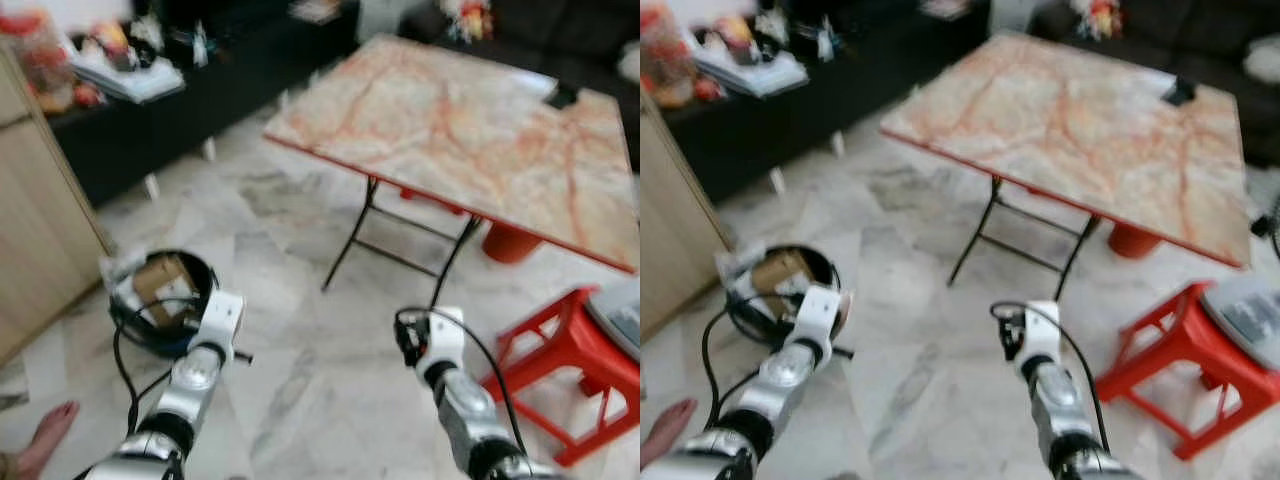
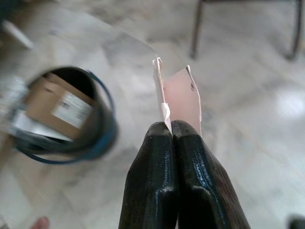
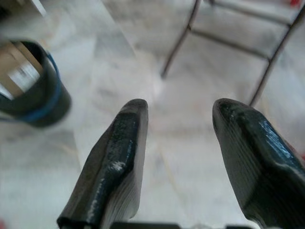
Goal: Picking trash to rubbish bin
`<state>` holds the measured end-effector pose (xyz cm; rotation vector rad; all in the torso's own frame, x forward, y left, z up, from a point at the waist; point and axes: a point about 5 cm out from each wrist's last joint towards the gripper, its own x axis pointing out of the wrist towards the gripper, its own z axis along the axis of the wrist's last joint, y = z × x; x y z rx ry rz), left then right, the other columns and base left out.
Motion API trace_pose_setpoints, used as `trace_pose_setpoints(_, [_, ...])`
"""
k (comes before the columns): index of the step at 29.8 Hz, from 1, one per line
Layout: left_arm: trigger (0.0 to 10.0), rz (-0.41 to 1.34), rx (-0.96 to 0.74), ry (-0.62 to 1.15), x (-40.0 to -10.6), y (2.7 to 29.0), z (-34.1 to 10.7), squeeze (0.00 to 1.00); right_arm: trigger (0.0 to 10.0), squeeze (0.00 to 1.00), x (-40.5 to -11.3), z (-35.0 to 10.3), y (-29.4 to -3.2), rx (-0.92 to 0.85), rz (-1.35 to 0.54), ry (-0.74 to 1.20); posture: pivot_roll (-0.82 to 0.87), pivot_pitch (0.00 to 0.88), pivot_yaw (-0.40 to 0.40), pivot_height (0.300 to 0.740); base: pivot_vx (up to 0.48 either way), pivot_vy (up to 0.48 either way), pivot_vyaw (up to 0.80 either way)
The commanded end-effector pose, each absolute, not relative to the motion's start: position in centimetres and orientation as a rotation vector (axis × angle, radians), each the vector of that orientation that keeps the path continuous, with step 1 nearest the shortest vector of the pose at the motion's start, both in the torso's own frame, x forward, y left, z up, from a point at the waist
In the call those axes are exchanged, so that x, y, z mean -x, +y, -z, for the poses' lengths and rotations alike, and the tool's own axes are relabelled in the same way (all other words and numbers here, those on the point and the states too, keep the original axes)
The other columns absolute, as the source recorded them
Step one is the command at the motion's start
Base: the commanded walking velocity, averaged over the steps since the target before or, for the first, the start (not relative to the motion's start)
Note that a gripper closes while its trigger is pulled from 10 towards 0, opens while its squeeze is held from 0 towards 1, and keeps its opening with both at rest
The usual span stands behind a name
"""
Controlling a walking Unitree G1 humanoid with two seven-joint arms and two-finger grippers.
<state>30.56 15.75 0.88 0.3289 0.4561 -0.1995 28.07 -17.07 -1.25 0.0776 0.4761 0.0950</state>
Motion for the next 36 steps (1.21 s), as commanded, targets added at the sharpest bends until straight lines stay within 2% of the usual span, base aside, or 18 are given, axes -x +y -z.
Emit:
trace_pose_setpoints(1, [10.0,0.240,-0.335,0.585,-28.7,15.2,1.4,0.00,10.0,0.00,-26.2,3.0,-18.2,-0.061,-0.054,0.584,0.08,0.106,-0.110,0.740,0.000,0.000,0.00])
trace_pose_setpoints(4, [10.0,0.237,-0.372,0.669,-27.6,15.5,2.6,0.00,10.0,0.00,-25.1,3.9,-18.5,-0.062,-0.045,0.639,0.07,0.106,-0.110,0.740,0.000,0.000,0.00])
trace_pose_setpoints(7, [10.0,0.241,-0.385,0.676,-27.5,15.6,2.7,0.00,10.0,0.00,-25.0,4.0,-18.5,-0.061,-0.045,0.647,0.07,0.106,-0.110,0.740,0.000,0.000,0.00])
trace_pose_setpoints(10, [10.0,0.345,-0.571,0.797,-24.5,15.8,5.1,0.00,10.0,0.00,-22.0,6.1,-19.2,-0.031,-0.018,0.789,0.09,0.107,-0.112,0.740,0.000,0.000,0.00])
trace_pose_setpoints(11, [10.0,0.363,-0.584,0.812,-24.0,15.7,5.5,0.00,10.0,0.00,-21.6,6.4,-19.2,-0.029,-0.013,0.807,0.09,0.107,-0.112,0.740,0.000,0.000,0.00])
trace_pose_setpoints(17, [10.0,0.260,-0.415,0.869,-22.7,15.7,6.3,0.00,10.0,0.00,-20.9,6.7,-19.3,-0.023,-0.014,0.819,0.08,0.104,-0.108,0.740,0.000,0.000,0.29])
trace_pose_setpoints(36, [10.0,0.189,-0.363,0.881,-21.2,16.3,7.1,0.00,10.0,0.00,-21.0,6.8,-18.9,-0.035,-0.007,0.818,0.08,0.090,-0.100,0.740,0.000,0.000,0.79])
